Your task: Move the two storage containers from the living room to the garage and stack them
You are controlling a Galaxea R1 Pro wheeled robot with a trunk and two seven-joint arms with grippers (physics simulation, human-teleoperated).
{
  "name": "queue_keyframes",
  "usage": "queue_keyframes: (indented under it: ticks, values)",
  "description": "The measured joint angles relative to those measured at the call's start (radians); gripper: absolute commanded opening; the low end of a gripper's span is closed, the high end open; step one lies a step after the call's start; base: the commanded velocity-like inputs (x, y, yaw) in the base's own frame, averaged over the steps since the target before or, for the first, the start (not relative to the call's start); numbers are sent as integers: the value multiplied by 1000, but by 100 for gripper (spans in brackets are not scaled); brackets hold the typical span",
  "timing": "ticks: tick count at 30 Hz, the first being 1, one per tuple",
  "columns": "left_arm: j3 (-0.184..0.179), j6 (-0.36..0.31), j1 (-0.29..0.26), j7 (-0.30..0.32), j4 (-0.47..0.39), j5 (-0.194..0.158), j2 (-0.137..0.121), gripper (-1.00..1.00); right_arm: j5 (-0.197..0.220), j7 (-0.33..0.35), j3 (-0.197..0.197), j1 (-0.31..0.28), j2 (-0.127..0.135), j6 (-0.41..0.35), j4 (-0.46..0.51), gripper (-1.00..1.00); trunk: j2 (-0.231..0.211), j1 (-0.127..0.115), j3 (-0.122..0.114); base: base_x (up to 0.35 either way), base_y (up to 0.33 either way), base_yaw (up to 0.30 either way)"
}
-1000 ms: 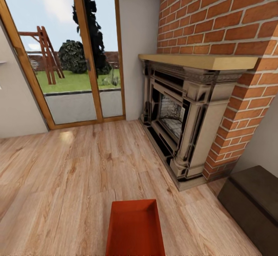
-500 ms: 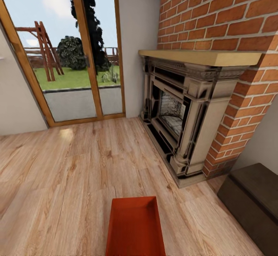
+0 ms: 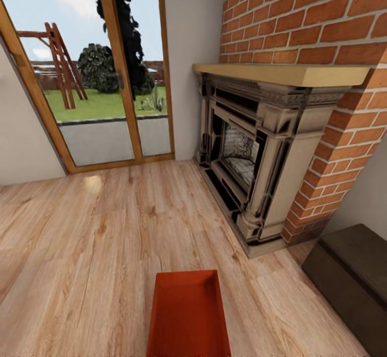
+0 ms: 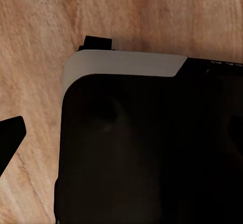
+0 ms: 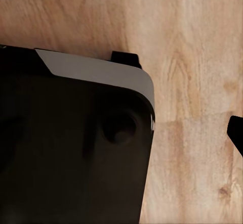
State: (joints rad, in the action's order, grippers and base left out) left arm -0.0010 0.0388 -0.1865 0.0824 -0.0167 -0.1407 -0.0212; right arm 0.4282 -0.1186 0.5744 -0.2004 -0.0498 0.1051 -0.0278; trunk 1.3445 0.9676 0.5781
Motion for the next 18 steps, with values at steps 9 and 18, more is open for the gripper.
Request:
queue_keyframes:
  ticks: [9, 18]
  values:
    - [-1, 0, 0, 0, 0, 0, 0, 100, 0, 0, 0, 0, 0, 0, 0, 100, 0, 0, 15, 0, 0, 0]
    - [0, 0, 0, 0, 0, 0, 0, 100, 0, 0, 0, 0, 0, 0, 0, 100, 0, 0, 29, 0, 0, 0]
